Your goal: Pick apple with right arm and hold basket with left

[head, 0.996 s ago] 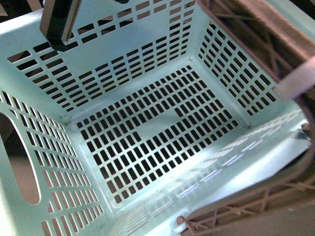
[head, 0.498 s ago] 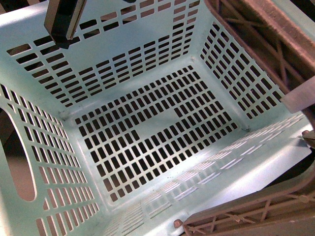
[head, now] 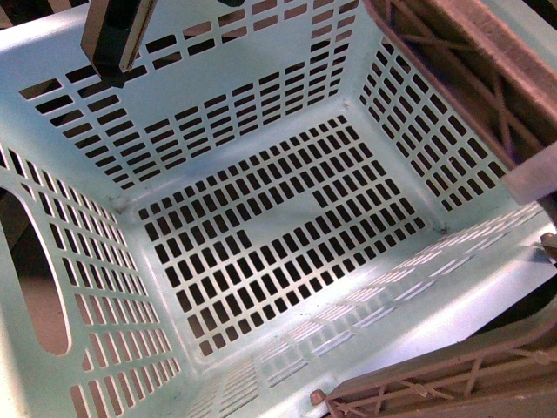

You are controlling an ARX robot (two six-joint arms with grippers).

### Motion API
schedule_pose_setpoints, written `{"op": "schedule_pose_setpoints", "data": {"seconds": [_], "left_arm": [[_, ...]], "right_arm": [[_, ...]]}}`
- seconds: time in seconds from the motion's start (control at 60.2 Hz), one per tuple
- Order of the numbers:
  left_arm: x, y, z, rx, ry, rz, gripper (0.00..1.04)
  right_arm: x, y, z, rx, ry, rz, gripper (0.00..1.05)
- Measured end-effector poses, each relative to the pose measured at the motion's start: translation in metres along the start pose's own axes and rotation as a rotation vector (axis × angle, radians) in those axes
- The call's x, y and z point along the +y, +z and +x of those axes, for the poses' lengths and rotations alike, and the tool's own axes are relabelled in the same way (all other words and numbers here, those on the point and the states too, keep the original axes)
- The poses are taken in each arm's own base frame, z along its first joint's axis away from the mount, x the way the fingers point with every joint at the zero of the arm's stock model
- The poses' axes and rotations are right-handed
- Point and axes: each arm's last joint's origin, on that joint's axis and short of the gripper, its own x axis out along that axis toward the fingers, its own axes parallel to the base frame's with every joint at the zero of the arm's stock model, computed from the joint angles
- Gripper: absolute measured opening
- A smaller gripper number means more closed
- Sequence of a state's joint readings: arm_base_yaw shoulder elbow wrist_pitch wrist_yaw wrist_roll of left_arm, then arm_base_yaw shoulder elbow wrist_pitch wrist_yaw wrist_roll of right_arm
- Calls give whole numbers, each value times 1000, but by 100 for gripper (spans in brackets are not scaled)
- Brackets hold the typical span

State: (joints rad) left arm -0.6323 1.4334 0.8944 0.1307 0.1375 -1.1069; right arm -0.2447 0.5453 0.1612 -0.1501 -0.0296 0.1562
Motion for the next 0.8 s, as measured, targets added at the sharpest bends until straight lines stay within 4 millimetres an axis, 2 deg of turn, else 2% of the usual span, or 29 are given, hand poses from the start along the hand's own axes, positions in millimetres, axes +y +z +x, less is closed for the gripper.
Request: {"op": "schedule_pose_setpoints", "data": {"seconds": [0.183,0.316,0.432,0.631,0.797], "left_arm": [[0,0,0,2,0,2,6],[0,0,0,2,0,2,6],[0,0,0,3,0,2,6],[0,0,0,4,-1,2,6],[0,0,0,5,-1,3,6]], "right_arm": [[-27,14,36,19,-119,-10,96],[-52,15,85,72,-169,-63,96],[-73,-14,143,225,-194,-57,96],[-75,-61,185,415,-216,8,96],[-65,-70,203,443,-202,50,96]]}}
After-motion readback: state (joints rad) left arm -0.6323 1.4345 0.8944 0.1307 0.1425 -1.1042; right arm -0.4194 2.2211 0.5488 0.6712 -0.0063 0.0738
